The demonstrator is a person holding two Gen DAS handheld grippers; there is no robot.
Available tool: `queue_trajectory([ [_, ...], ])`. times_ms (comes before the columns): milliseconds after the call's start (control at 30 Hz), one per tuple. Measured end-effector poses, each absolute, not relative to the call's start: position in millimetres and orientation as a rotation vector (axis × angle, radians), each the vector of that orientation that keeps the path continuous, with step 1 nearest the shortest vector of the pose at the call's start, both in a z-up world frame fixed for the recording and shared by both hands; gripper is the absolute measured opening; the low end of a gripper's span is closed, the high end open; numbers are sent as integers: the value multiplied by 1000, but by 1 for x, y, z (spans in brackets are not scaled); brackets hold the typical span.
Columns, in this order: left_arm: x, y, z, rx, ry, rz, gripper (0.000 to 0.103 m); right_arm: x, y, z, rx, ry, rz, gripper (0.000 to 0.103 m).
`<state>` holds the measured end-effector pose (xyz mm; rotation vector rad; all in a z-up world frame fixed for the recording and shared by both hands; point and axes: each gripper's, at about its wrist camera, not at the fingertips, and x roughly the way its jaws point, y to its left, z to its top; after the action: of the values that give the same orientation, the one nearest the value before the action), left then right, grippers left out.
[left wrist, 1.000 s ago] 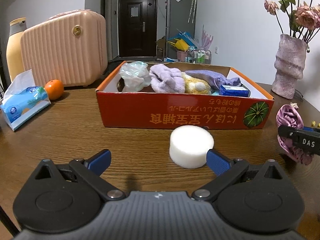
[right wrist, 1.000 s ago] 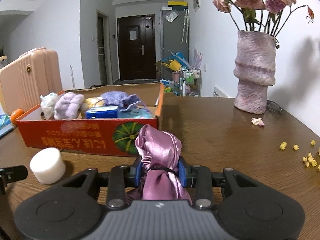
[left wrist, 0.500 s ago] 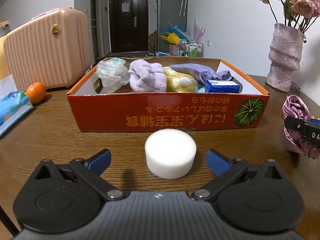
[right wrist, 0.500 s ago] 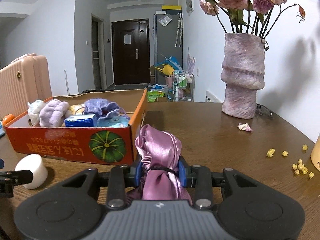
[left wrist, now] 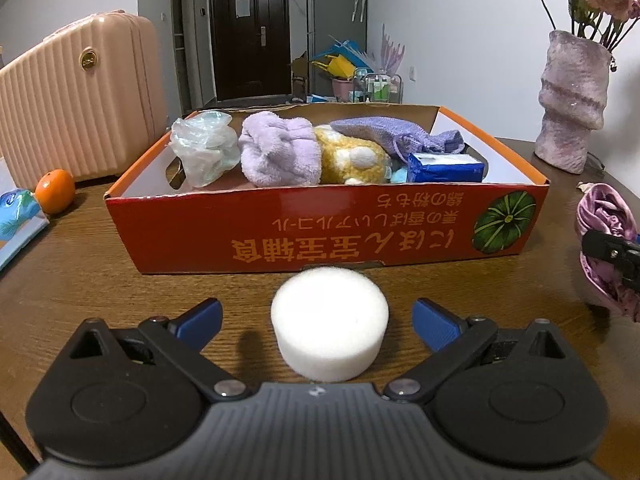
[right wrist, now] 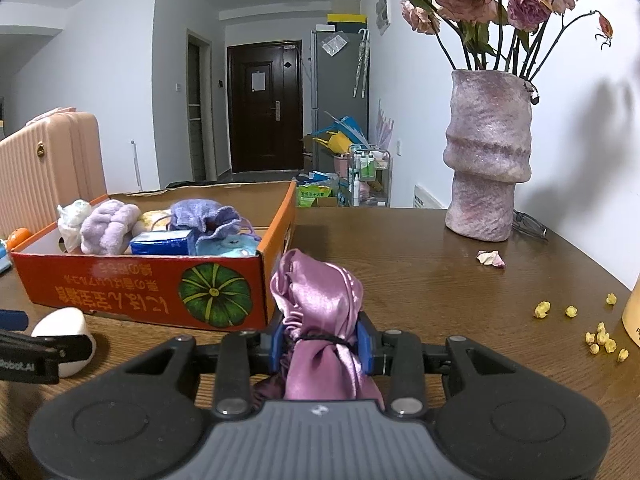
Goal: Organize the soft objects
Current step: 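Close the right gripper on the pink scrunchie while the left gripper closes on the white sponge, then carry the pink scrunchie and white sponge over the red box with both grippers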
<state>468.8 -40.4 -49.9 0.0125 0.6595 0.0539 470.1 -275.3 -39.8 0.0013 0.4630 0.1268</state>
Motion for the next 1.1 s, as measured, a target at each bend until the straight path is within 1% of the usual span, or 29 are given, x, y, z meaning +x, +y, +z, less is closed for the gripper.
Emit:
queue_trajectory([
  [67,471,-40,-50,14,657,53,98,470,-275,-40,1,465,128,34],
  [133,471,-40,-50,14,656,45,85,469,-275,-41,-1,465,129,34],
  [167,472,-40,-51,13,661,37,82,469,-274,-41,-2,465,129,34],
  [200,472,-40,-52,10,667,31,77,469,-274,-41,-3,464,130,34],
  [233,473,-40,-53,8,675,28,68,469,-274,-40,-5,463,129,34],
  [300,476,-39,-55,-4,692,15,59,469,-273,-40,-8,458,122,34],
  [700,470,-38,-50,-13,648,22,58,460,-261,-37,3,422,92,35],
  [1100,449,-37,-32,10,529,41,58,447,-241,-26,50,366,74,35],
])
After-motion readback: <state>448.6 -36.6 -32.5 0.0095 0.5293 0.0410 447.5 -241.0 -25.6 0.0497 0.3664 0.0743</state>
